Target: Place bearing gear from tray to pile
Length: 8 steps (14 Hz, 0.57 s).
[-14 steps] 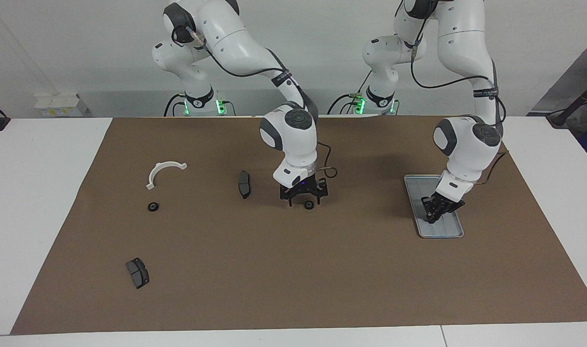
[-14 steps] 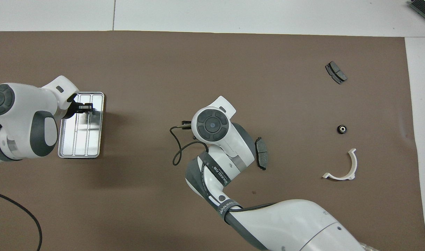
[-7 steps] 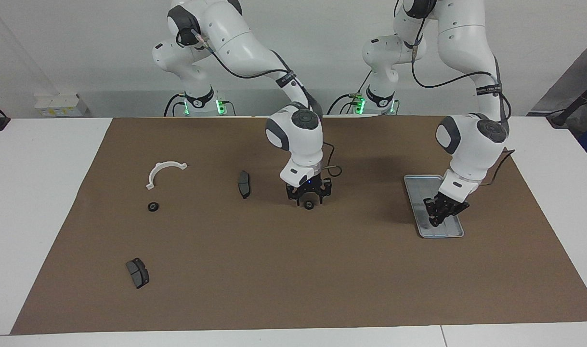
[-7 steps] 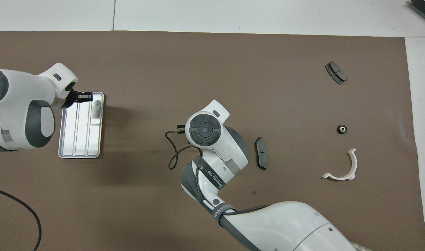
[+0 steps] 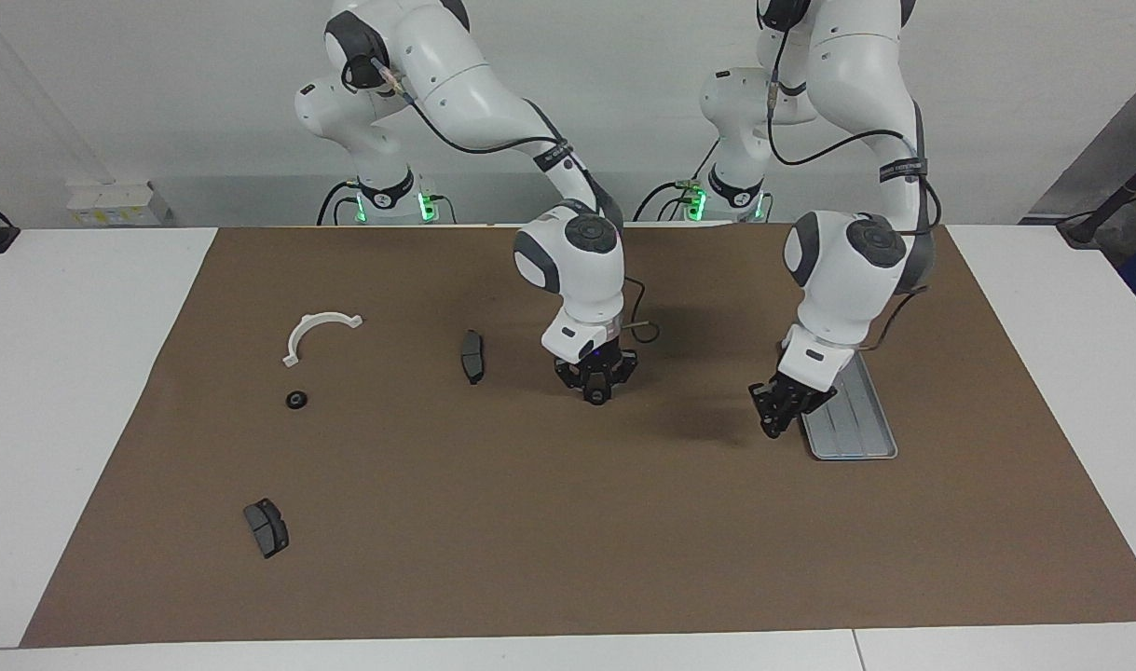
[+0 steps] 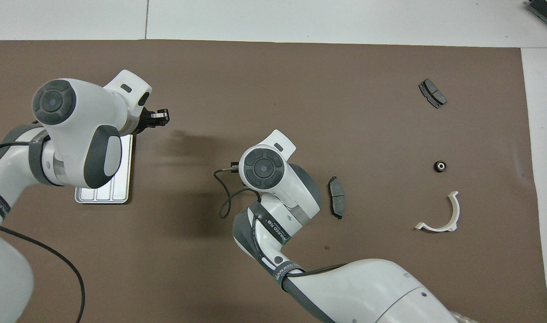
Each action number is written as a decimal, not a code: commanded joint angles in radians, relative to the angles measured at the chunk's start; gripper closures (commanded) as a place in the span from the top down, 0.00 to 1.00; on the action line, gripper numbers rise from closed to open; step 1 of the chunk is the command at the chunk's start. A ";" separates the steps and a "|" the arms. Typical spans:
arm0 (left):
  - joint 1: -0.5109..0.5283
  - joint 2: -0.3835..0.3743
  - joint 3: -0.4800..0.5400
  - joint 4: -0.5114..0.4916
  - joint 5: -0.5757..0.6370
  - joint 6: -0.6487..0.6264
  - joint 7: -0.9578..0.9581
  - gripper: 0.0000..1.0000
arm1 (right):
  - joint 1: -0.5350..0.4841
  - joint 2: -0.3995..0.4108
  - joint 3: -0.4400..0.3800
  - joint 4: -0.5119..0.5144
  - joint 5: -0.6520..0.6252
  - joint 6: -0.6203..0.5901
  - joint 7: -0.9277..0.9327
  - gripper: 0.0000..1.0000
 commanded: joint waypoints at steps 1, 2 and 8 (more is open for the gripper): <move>-0.078 0.009 0.016 0.015 -0.010 0.022 -0.120 0.08 | -0.003 -0.020 -0.002 -0.005 -0.023 0.010 0.047 0.02; -0.113 0.009 0.016 0.013 -0.010 0.044 -0.164 0.09 | -0.008 -0.043 -0.004 -0.009 -0.022 0.002 0.051 0.02; -0.268 0.006 0.016 -0.008 -0.010 0.076 -0.318 0.14 | -0.113 -0.297 -0.005 -0.257 -0.020 -0.029 0.029 0.00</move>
